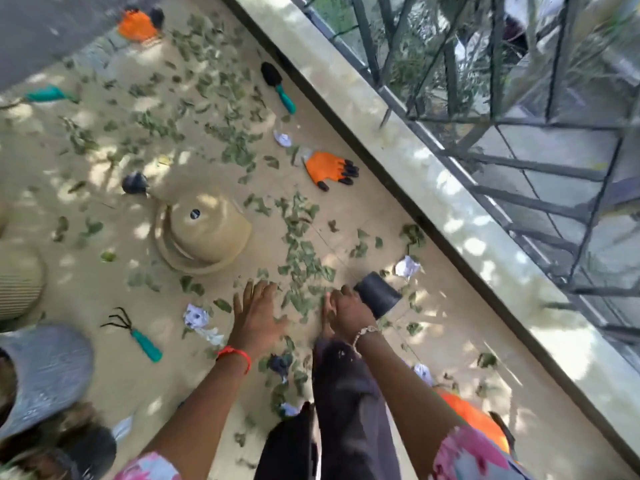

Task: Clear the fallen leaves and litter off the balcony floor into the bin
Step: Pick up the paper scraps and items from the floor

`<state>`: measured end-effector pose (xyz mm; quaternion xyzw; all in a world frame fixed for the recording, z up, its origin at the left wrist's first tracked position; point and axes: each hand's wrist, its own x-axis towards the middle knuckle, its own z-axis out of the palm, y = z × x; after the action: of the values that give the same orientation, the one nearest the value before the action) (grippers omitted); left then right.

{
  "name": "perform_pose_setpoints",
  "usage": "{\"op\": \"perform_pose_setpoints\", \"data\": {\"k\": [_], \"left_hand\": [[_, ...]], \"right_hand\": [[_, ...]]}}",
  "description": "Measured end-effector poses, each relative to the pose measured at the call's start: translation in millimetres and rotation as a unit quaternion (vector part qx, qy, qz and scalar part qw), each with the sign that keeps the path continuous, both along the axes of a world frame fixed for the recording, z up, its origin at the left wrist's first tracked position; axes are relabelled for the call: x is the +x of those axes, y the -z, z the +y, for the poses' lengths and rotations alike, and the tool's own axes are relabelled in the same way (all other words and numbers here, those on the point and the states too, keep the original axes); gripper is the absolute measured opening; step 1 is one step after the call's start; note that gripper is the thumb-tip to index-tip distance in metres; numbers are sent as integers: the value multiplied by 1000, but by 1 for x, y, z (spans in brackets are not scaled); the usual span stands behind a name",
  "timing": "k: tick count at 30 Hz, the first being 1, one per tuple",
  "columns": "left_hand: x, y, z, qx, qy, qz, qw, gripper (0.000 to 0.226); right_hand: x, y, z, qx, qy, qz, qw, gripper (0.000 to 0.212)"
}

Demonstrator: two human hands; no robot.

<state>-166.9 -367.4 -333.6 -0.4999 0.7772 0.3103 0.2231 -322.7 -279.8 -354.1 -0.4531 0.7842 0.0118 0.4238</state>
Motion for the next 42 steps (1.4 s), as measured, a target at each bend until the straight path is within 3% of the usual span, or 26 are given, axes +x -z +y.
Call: {"op": "perform_pose_setpoints", "data": {"k": [5,13,27,36,39,42], "left_hand": [[-33,14,-56,-3,-7,-13,1000,56],[-75,26,-138,-70,-89,56,992,47],[-59,38,-244,-68,-150,59,985,33],[-63,77,-316,-32,-159,102,981,30],[-70,95,-332,-20,-183,113,976,29],[-83,114,-347,0,-224,121,967,33]], "right_hand": [[-38,16,-61,23,-47,-2,999,35],[-97,34,-151,26,-97,17,995,36],[-101,43,-298,68,-107,-6,992,36],[-95,112,-387,110,-94,-13,989,35],[-98,146,-405,91,-144,-8,985,44],[-111,168,-427,146,-194,-7,970,51]]}}
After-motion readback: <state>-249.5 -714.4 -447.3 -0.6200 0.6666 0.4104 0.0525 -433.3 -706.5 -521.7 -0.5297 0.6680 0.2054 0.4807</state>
